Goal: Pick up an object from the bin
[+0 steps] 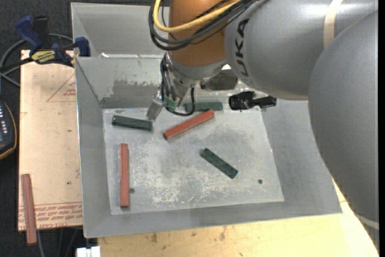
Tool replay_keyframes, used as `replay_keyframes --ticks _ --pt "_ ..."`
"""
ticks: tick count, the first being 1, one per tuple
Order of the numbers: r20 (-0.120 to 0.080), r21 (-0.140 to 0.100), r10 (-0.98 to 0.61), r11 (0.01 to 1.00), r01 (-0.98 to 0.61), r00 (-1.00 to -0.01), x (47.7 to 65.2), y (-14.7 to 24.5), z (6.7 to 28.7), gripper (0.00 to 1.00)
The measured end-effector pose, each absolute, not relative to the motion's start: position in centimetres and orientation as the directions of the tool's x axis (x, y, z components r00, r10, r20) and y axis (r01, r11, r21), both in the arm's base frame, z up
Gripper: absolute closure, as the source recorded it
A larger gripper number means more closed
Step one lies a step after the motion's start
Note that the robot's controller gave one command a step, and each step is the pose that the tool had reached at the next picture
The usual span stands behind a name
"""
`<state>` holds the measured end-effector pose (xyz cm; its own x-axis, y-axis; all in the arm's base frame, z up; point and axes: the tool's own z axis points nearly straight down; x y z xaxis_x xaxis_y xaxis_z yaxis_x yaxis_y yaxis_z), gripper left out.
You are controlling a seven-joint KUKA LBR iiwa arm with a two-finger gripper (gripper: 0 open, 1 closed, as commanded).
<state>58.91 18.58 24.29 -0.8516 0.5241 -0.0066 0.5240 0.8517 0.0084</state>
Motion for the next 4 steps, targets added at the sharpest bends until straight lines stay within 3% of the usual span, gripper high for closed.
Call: replay_keyframes --ticks 1,2,3,4 --pt "0.005 -0.004 0.410 0.912 0.410 -0.912 51.4 18.0 19.3 1.00" --pt "0.005 -0.004 0.395 0.919 0.395 -0.919 48.9 16.0 15.9 1.00" --pt "-0.011 0.003 0.125 0.992 0.125 -0.992 52.4 11.5 35.1 1.00" --pt "0.006 0.000 -0.082 0.997 -0.082 -0.997 50.6 9.6 21.4 1.00"
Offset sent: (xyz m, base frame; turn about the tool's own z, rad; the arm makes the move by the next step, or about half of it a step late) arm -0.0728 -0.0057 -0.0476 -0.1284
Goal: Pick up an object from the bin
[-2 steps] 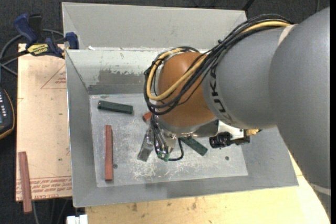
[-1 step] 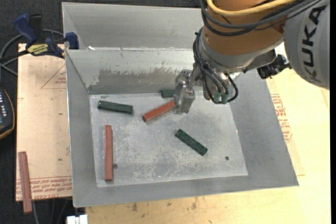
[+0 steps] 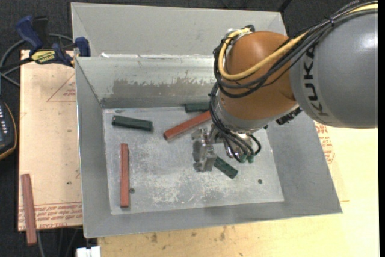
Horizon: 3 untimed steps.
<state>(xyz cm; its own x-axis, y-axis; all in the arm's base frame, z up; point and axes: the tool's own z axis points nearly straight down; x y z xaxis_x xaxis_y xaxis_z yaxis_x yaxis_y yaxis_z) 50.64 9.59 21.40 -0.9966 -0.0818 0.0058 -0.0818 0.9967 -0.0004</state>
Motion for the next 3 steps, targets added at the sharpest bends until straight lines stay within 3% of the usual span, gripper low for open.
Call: replay_keyframes --ticks 1,2,3 --pt "-0.001 0.001 -0.081 0.997 -0.081 -0.997 50.8 9.6 21.7 0.00" --pt "-0.002 -0.002 0.133 0.991 0.133 -0.991 55.9 -1.7 16.1 0.00" --pt "-0.005 0.001 0.109 0.994 0.109 -0.994 49.2 -1.9 6.8 0.00"
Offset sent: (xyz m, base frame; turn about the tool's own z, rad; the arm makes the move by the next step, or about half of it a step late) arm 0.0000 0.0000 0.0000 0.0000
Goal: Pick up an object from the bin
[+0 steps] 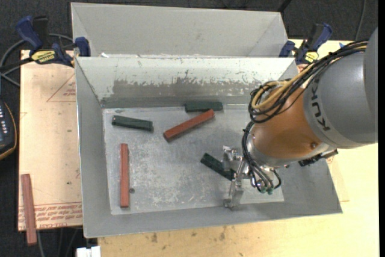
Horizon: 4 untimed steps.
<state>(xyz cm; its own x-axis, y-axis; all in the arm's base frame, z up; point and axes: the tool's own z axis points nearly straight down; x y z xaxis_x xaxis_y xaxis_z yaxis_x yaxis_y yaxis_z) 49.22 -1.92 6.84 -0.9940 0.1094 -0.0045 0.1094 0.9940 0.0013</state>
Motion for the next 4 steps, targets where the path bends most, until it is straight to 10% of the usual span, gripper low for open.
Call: replay_keyframes --ticks 1,2,3,4 --pt "-0.004 0.002 0.109 0.994 0.109 -0.994 49.4 -1.9 7.2 1.00" --pt "-0.005 0.002 0.109 0.994 0.109 -0.994 49.3 -1.9 7.0 0.00" --pt "-0.001 0.001 0.109 0.994 0.109 -0.994 49.3 -1.9 7.0 1.00" --pt "-0.012 0.003 0.095 0.995 0.095 -0.995 54.3 1.4 21.8 1.00"
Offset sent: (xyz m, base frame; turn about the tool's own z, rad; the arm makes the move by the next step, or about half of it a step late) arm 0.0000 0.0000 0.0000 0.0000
